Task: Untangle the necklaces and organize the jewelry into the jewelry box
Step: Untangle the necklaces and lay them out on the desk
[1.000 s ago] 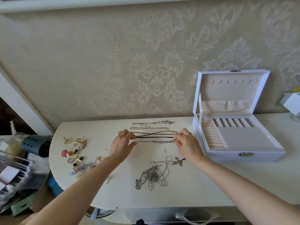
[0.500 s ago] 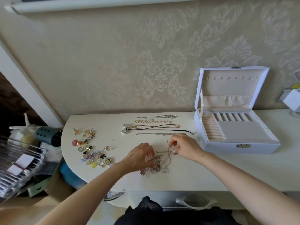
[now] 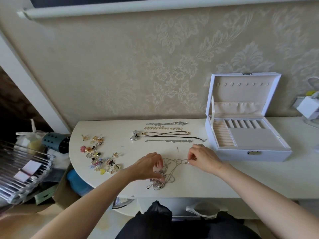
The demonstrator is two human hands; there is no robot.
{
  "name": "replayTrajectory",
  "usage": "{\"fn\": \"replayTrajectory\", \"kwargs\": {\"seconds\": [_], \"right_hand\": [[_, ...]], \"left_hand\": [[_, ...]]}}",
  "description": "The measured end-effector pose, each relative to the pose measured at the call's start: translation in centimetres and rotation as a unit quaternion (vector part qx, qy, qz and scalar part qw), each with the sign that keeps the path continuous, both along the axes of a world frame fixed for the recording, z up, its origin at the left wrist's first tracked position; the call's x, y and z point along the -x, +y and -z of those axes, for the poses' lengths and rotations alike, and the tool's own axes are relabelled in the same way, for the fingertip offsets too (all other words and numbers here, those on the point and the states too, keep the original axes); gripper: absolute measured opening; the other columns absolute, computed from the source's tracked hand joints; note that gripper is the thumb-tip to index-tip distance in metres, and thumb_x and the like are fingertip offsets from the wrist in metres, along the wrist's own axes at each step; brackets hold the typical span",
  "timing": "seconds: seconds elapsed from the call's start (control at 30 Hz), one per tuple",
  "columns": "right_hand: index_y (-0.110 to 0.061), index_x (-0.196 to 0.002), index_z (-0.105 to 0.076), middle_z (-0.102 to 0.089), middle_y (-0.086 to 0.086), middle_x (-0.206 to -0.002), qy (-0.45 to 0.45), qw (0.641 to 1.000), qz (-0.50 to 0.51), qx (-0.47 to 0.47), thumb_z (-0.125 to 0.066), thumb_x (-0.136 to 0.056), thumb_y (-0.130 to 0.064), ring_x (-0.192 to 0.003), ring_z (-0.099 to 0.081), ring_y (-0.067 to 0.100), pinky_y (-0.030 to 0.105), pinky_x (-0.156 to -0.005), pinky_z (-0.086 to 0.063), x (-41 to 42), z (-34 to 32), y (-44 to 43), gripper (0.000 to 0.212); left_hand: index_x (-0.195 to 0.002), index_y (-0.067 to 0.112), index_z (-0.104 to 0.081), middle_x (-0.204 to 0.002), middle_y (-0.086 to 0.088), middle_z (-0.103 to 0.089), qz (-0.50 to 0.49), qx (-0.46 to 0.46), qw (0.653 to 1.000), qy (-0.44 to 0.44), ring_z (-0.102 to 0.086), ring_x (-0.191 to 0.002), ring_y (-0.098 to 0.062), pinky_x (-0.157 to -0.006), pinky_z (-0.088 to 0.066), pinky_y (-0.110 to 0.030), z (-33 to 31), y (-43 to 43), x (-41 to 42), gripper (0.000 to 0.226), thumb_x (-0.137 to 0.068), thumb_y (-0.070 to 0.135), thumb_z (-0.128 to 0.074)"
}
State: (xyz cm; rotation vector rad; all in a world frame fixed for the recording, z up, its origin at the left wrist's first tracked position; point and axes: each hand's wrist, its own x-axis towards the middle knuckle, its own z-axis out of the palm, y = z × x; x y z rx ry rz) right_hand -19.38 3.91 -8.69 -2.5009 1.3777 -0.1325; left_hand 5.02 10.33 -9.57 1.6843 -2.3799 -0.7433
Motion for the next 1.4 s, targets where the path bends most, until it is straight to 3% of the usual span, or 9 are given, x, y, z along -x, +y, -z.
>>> {"fn": "replayTrajectory", "kwargs": {"seconds": [0.13,0.23,0.4,0.63,0.93,1.1,1.17,1.3,1.4], "right_hand": [[-0.022,-0.105,-0.054,-0.046,-0.008,-0.097,0.007,0.999,0.018,-0.028,-0.056,-0.084,-0.026,-0.098,-0.052,0.016,0.028,-0.078,-0.041,-0.2,-0.2,0.1,0.021],[-0.022,-0.092,-0.055,-0.049,-0.003,-0.102,0.042,0.998,0.032,-0.022,-0.056,-0.083,-0.027,-0.103,-0.05,0.019,0.029,-0.082,-0.04,-0.7,-0.2,0.0,0.01],[-0.021,-0.084,-0.05,-0.049,0.002,-0.107,0.082,0.996,0.043,-0.005,-0.056,-0.081,-0.027,-0.108,-0.043,0.022,0.032,-0.089,-0.039,-1.4,-0.3,0.0,0.01],[-0.017,-0.094,-0.039,-0.041,0.005,-0.107,0.046,0.994,0.07,-0.063,-0.047,-0.077,-0.003,-0.104,-0.041,0.025,0.029,-0.074,-0.036,-1.0,-0.1,0.0,0.023],[-0.021,-0.094,-0.039,-0.044,0.005,-0.108,0.026,0.996,0.068,-0.05,-0.043,-0.079,0.004,-0.104,-0.044,0.024,0.033,-0.08,-0.041,-0.9,0.5,-0.2,0.029],[-0.02,-0.085,-0.052,-0.051,-0.004,-0.081,-0.138,0.98,0.098,-0.105,-0.055,-0.074,0.002,-0.079,-0.05,0.016,0.015,-0.057,-0.037,-0.8,-0.2,-0.5,0.024],[-0.018,-0.083,-0.057,-0.056,-0.003,-0.074,-0.218,0.958,0.107,-0.149,-0.06,-0.073,0.002,-0.07,-0.053,0.014,0.019,-0.062,-0.041,-1.2,-1.0,-0.5,0.023],[-0.017,-0.088,-0.058,-0.063,0.001,-0.076,-0.339,0.906,0.093,-0.235,-0.059,-0.081,0.004,-0.064,-0.061,0.01,0.024,-0.068,-0.047,-2.4,-2.5,-0.3,0.022],[-0.012,-0.094,-0.056,-0.06,0.005,-0.079,-0.376,0.885,0.095,-0.257,-0.053,-0.085,0.009,-0.057,-0.062,0.014,0.021,-0.058,-0.049,-2.9,-3.1,-0.1,0.023]], "left_hand": [[-0.102,0.014,-0.051,-0.096,0.006,-0.053,-0.065,0.037,0.996,0.038,-0.054,-0.082,-0.01,-0.074,-0.047,-0.022,-0.4,-0.5,2.1,0.036,-0.085,0.043,-0.063],[-0.097,0.016,-0.049,-0.1,0.002,-0.055,-0.099,0.043,0.994,0.01,-0.053,-0.083,-0.012,-0.075,-0.046,-0.026,-0.1,-1.1,3.7,0.036,-0.085,0.047,-0.062],[-0.099,0.015,-0.051,-0.107,0.0,-0.052,-0.064,0.029,0.996,-0.047,-0.047,-0.097,-0.017,-0.076,-0.037,-0.027,0.7,-1.4,4.0,0.05,-0.073,0.051,-0.072],[-0.101,0.015,-0.053,-0.1,0.005,-0.042,-0.019,0.036,0.999,-0.034,-0.042,-0.095,-0.013,-0.082,-0.037,-0.026,0.5,-1.5,2.0,0.037,-0.079,0.039,-0.071],[-0.106,0.013,-0.051,-0.103,0.003,-0.048,-0.02,0.015,1.0,-0.017,-0.045,-0.092,-0.011,-0.082,-0.041,-0.023,0.1,-1.5,1.7,0.05,-0.075,0.046,-0.073],[-0.111,0.009,-0.05,-0.107,-0.003,-0.061,-0.092,0.081,0.991,0.049,-0.056,-0.096,-0.017,-0.087,-0.047,-0.035,-1.0,-2.0,2.5,0.029,-0.089,0.025,-0.062],[-0.118,0.006,-0.048,-0.115,-0.003,-0.063,-0.091,0.079,0.989,0.089,-0.055,-0.107,-0.019,-0.091,-0.043,-0.03,-1.5,-2.4,3.2,0.032,-0.088,0.007,-0.061],[-0.13,0.007,-0.039,-0.124,-0.002,-0.059,-0.099,-0.102,0.961,0.237,-0.055,-0.107,-0.015,-0.08,-0.044,-0.017,-2.8,-2.9,4.8,0.05,-0.084,-0.007,-0.053],[-0.123,0.009,-0.047,-0.095,-0.003,-0.066,-0.131,-0.159,0.931,0.3,-0.06,-0.087,-0.01,-0.073,-0.045,-0.014,-3.5,-3.0,5.5,0.035,-0.089,0.004,-0.056]]}}
